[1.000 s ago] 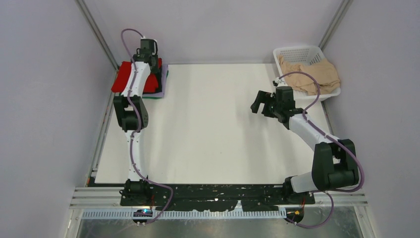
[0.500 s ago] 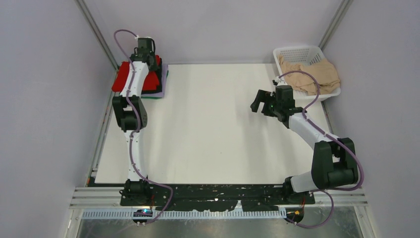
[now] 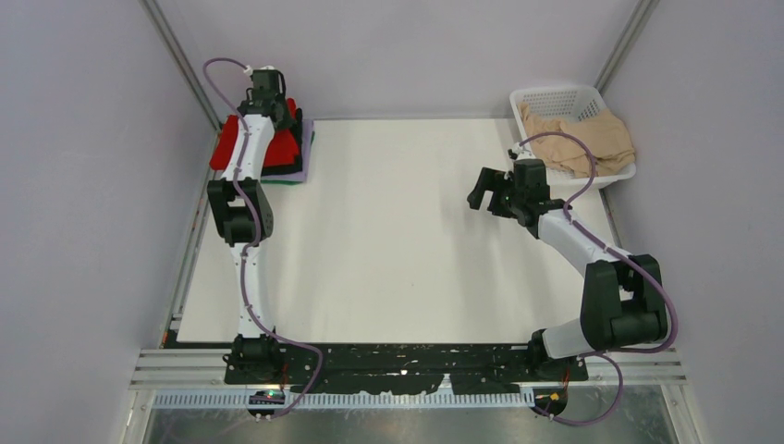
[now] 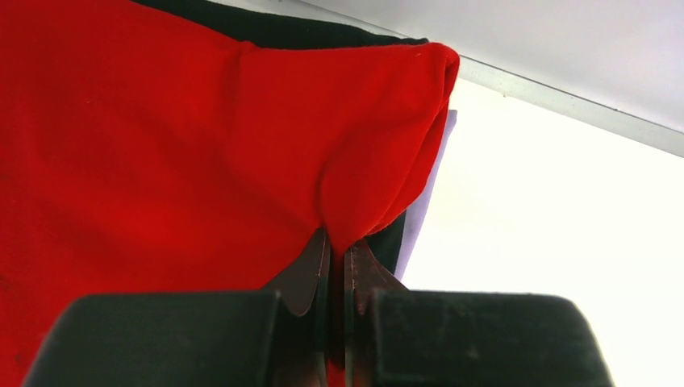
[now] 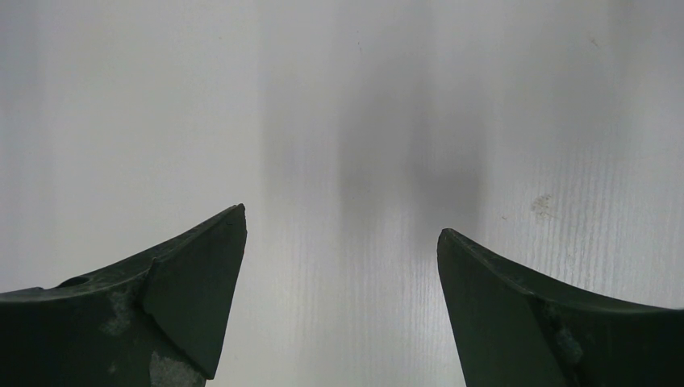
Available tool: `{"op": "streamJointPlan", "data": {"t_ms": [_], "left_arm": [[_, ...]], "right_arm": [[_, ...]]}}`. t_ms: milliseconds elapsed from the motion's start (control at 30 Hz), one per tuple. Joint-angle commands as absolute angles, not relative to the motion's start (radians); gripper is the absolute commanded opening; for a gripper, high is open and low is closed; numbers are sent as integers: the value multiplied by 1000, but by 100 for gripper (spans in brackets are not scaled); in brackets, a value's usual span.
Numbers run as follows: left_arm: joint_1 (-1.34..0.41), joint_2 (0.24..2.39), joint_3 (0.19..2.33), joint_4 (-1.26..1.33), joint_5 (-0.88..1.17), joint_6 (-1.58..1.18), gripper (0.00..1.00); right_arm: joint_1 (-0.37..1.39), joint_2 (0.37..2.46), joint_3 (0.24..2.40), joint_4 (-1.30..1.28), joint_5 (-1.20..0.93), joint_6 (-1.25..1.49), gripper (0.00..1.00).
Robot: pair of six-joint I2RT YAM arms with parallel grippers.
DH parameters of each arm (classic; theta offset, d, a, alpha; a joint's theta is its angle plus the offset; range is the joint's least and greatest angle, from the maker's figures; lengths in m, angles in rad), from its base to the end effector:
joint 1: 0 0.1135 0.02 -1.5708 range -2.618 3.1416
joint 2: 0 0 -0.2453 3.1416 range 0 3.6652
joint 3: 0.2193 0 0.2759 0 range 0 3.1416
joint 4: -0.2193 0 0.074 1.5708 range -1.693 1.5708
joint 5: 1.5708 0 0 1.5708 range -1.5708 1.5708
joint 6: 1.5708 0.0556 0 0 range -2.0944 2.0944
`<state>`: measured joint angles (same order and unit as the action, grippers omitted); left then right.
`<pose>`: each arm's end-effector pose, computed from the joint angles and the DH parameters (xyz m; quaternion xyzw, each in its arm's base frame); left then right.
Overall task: Fold and stack the t-shirts
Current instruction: Put the neatly folded tshirt into the corner of the board with the left arm
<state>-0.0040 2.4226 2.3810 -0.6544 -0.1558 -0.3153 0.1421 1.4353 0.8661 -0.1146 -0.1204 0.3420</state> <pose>0.5751 0.0063 0.2412 -0.1726 0.8871 0.0025 0.4281 0.3418 0.0556 0.1804 0.0643 0.8997 0.1554 0.4028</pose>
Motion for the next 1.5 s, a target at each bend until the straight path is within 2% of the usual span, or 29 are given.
{"op": "streamJointPlan", "data": {"t_ms": [0,200,233,267,300,400,500,600,667,867,1133,1300,1467], "left_arm": [[-5,2424,2433,-568,-109,-357,0],[-5,2439,2430,-563,-83,-370,0],[-5,2445,2431,-571,-89,-366,3],[-5,2449,2429,-579,-95,-366,12],[-5,2451,2427,-586,-96,-370,26],[-5,2446,2404,-580,-52,-386,53],[-5,2433,2390,-563,25,-413,70],[-5,2416,2386,-552,97,-439,91],[-5,2398,2363,-533,148,-465,99],[-41,2389,2338,-514,203,-485,100],[-54,2303,2374,-598,135,-408,100],[-54,2109,2298,-643,55,-375,100],[-68,1771,1998,-603,67,-401,100]], "right_arm": [[139,1443,914,-108,-114,327,95],[139,1454,922,-114,-123,327,95],[139,1454,923,-115,-123,327,95],[139,1454,923,-115,-123,327,95],[140,1453,923,-116,-123,327,95],[139,1451,922,-118,-122,327,95],[140,1449,922,-120,-123,325,95],[139,1442,920,-122,-123,325,95],[140,1434,917,-122,-123,324,96],[140,1405,904,-120,-131,321,95],[140,1364,894,-122,-139,318,95],[140,1297,867,-133,-140,320,95],[140,1165,794,-135,-110,344,95]]}}
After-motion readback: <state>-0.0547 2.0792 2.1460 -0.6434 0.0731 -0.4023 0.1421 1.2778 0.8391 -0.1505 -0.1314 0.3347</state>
